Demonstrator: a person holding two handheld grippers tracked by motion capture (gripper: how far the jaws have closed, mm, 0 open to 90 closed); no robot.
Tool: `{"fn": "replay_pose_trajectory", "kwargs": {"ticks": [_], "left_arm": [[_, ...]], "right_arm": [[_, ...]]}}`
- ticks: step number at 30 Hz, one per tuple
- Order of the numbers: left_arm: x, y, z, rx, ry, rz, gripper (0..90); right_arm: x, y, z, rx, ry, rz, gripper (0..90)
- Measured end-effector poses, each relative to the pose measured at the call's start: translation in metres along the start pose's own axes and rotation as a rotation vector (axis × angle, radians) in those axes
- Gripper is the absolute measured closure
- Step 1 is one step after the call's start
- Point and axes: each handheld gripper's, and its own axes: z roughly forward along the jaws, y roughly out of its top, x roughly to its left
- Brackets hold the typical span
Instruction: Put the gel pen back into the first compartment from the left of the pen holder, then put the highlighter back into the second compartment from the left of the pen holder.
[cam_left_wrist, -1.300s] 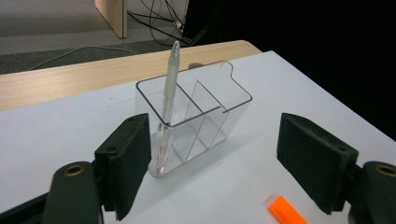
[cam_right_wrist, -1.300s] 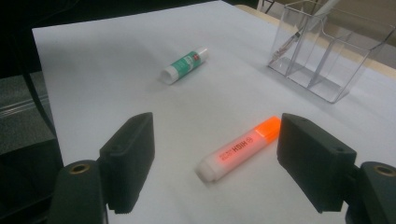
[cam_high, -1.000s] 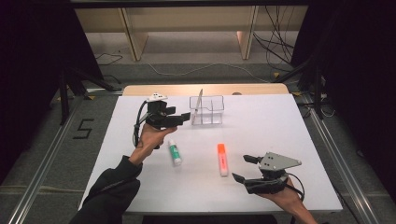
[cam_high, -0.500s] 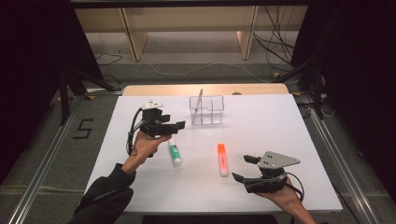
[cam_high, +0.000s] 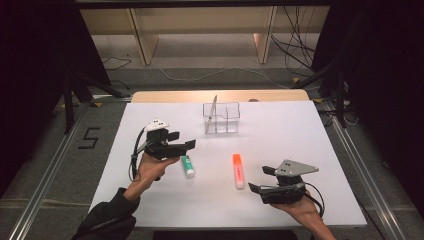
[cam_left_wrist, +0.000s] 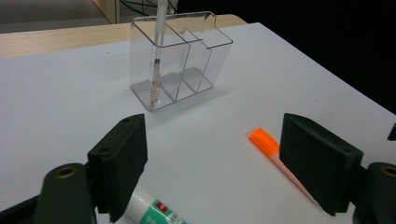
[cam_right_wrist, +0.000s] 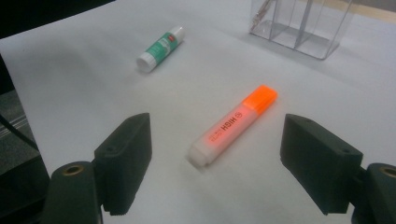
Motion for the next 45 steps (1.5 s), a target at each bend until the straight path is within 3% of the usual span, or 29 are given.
{"fn": "replay_pose_trajectory", "kwargs": {"ticks": [16, 27, 38, 45], "left_arm": [[-0.022, -0.024, -0.023, -0.052, -0.051, 0.034, 21.5], [-0.030, -0.035, -0.031, -0.045, -0.077, 0.079, 19.4], [-0.032, -0.041, -0.039, -0.055, -0.063, 0.084, 18.1], [-0.036, -0.049, -0.042, -0.047, -0.065, 0.094, 17.5]], "right_arm": [[-0.001, 0.002, 0.004, 0.036, -0.032, 0.056, 24.3], [-0.002, 0.003, 0.005, 0.056, -0.047, 0.064, 24.3], [-0.016, 0.018, 0.019, 0.150, -0.058, 0.151, 24.5], [-0.019, 0.030, 0.034, 0.220, -0.062, 0.166, 24.9]]}}
